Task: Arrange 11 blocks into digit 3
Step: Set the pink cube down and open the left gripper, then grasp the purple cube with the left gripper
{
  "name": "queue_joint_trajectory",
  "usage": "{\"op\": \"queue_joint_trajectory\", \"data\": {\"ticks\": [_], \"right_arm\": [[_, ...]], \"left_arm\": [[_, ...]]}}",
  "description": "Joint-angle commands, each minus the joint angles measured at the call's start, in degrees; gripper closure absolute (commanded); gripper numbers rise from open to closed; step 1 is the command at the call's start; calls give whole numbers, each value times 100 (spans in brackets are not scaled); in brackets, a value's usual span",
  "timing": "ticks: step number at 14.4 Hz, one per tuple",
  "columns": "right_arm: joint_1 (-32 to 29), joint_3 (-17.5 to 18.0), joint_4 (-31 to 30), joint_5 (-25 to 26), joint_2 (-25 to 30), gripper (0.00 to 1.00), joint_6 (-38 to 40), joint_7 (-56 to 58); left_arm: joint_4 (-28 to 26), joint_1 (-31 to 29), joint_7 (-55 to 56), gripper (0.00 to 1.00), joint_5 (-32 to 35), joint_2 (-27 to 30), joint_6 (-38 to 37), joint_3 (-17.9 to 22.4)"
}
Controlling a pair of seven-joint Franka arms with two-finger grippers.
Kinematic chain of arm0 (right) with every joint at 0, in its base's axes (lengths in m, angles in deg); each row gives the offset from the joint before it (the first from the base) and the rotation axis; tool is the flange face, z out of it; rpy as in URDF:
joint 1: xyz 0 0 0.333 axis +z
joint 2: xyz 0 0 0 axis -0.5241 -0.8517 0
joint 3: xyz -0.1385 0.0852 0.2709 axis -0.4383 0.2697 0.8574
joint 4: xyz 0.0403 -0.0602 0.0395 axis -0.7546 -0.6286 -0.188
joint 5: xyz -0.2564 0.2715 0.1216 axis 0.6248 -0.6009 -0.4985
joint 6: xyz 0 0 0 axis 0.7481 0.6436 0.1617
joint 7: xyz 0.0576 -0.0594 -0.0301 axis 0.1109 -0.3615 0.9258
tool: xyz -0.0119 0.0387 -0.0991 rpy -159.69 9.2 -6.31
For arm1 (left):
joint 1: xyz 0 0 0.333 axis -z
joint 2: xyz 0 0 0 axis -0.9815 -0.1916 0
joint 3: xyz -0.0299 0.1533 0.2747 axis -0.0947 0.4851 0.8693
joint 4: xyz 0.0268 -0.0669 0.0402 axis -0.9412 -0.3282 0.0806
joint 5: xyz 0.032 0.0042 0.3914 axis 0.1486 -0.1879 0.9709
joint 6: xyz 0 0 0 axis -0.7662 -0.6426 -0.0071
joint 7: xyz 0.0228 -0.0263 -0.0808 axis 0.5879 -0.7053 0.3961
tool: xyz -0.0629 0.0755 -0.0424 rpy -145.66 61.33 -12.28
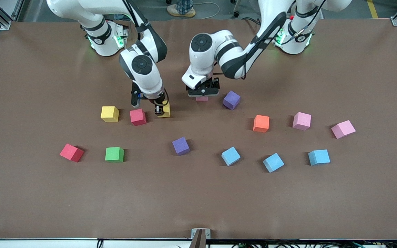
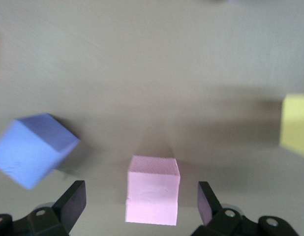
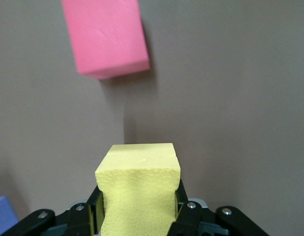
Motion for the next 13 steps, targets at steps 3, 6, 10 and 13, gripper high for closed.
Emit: {"op": "queue_joint_trajectory", "data": {"ticks": [3,6,10,13], "right_arm": [[463,-24,-119,-59,-292,100,-478,-665],[761,-15,-102,-68,-442,100,-540,-929],[1060,-15,-102,-68,-451,100,-611,-1219],[1227,-15,-84,-94,-451,100,-628,-1342]], "left_arm": [[-511,-902,1273,0,-225,665,-380,-36],[-898,-1238,1836,0,-278,728,-327,-36],[-1505,-1397,2356,0,-286,763,173,-45],[-1909,-1397,2926,0,-295,693,865,-45]]}}
